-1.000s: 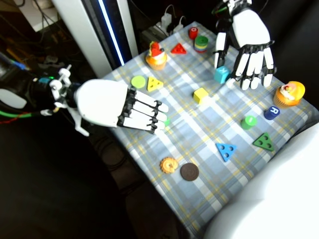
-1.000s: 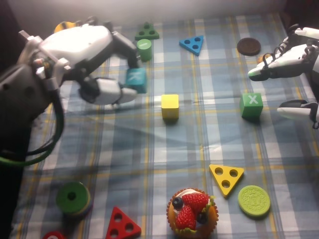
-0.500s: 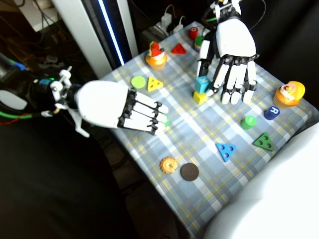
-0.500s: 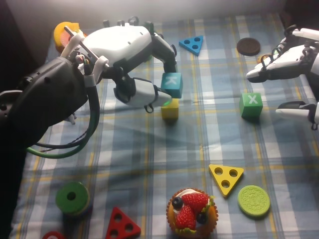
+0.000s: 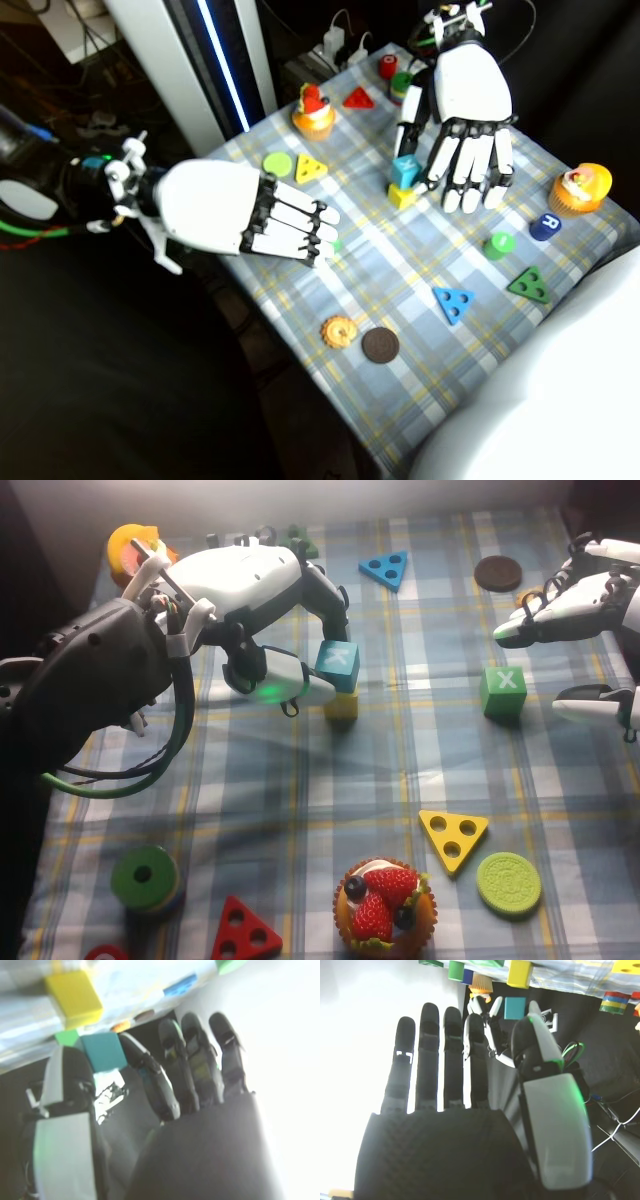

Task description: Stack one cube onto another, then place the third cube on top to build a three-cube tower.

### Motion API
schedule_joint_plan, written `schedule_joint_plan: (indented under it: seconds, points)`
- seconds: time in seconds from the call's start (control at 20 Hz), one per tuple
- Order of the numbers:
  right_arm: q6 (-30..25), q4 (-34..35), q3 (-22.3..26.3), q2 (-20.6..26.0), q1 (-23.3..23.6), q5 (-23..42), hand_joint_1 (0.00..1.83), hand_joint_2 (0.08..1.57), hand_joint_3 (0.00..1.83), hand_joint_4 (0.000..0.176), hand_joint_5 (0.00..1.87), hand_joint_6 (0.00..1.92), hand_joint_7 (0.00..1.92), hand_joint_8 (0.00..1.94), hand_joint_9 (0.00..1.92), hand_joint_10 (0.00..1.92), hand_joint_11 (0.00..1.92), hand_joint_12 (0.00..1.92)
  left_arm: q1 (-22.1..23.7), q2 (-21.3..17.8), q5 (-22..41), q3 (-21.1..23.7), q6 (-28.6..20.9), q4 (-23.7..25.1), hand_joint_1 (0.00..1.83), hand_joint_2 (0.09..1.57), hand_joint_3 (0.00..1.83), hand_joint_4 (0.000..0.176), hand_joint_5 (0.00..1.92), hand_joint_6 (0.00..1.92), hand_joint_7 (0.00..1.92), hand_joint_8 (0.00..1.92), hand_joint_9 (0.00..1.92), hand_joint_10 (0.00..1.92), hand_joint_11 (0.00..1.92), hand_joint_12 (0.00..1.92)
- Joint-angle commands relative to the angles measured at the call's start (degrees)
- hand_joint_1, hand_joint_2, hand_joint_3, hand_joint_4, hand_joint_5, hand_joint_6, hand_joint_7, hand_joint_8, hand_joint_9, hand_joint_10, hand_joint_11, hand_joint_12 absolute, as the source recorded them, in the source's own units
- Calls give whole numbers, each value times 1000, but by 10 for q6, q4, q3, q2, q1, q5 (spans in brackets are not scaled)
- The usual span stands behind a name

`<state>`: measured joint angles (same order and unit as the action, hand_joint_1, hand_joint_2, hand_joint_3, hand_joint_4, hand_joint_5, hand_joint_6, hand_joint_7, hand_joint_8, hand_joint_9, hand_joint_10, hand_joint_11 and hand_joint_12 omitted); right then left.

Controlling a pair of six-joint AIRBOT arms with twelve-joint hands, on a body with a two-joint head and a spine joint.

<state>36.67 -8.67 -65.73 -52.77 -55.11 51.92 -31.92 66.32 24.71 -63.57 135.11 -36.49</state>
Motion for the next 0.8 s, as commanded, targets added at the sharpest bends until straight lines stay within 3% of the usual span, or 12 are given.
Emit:
schedule_joint_plan:
  seconds: [0.0,0.1,0.2,0.35,0.4,0.75]
  points:
    - [-4,14,0,-1,9,64,787,1235,0,0,587,0,646,0,612,2,100,1064,3,2,45,-4,-1,12,1054,1096,0,115,1016,915,625,1,504,3,3,695]
    - [-4,14,0,-1,9,64,809,1233,0,0,590,1,639,0,605,2,100,1069,3,2,42,-6,-1,11,1054,1094,0,119,1020,909,620,0,498,0,0,679]
    - [-4,14,0,-1,9,64,818,1231,0,0,595,1,639,0,593,0,72,1096,2,3,40,-8,-1,9,1057,1097,0,105,1015,919,609,1,486,1,10,623]
    - [-5,14,0,-1,9,64,791,1238,0,0,592,0,638,0,598,1,84,1109,1,4,36,-11,-1,6,1039,1104,0,141,997,945,605,3,484,3,19,597]
    - [-5,14,0,-1,9,64,768,1240,1,0,591,0,644,2,606,4,87,1119,1,5,34,-13,-1,4,1028,1103,0,169,996,944,603,1,482,1,16,593]
    - [-5,14,0,-2,9,63,768,1248,3,0,579,0,637,0,599,1,46,1206,2,8,32,-17,-1,1,1010,1120,0,176,956,1006,600,4,505,10,64,570]
